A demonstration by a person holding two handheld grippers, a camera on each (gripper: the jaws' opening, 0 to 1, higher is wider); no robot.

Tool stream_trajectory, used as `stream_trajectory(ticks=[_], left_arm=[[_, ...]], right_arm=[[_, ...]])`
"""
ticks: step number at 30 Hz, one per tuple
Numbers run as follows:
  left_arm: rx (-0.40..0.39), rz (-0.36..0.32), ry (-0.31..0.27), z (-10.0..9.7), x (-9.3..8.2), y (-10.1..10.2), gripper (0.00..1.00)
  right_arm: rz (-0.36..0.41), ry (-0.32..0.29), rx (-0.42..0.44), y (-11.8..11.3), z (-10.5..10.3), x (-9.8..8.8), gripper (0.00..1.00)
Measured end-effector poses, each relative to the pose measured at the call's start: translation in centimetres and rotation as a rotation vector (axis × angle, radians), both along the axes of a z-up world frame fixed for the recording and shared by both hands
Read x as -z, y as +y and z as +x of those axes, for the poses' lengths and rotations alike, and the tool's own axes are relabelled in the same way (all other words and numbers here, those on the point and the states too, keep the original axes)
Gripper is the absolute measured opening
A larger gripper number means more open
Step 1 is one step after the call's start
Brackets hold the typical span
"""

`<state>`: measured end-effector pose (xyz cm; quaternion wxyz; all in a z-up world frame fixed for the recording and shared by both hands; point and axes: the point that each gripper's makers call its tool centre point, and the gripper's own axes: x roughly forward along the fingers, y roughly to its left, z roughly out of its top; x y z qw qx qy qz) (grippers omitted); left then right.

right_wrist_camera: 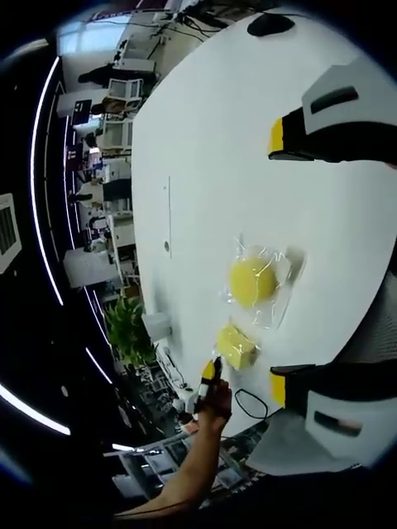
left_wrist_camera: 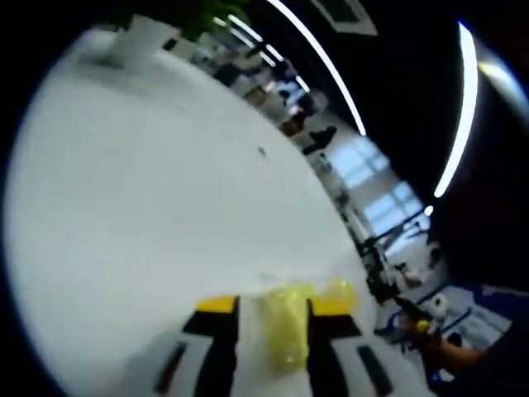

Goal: Compare the silicone blocks by pressing each to a similar depth, holding the contact briefly, and releasing to observe deformation and rebound differences across the visible hardness samples.

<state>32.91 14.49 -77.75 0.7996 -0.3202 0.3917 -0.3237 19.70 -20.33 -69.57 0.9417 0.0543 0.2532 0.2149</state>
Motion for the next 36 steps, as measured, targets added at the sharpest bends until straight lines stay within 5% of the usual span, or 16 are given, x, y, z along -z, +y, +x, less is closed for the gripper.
stream_trajectory(ticks=[6,10,18,25,36], left_arm=[[0.028,-0.013,0.004,0.0,-0.1,-1.2,0.09],[0.04,-0.005,0.033,0.1,0.6,-1.7,0.12],[0.045,-0.036,0.06,-0.4,1.1,-2.7,0.02],[0.027,0.051,0.008,-0.8,0.9,-2.0,0.0],[0.01,0.066,-0.112,-1.7,-3.1,-1.3,0.0]], right_arm=[[0.002,0.014,-0.006,0.1,-0.1,0.2,0.96],[0.01,0.025,0.004,0.1,-0.1,0.0,0.96],[0.005,0.026,0.021,-0.4,-0.1,-0.3,0.96],[0.006,0.027,0.042,-1.2,0.0,-0.1,0.96],[0.014,0.008,0.043,-0.6,-0.2,-0.6,0.96]])
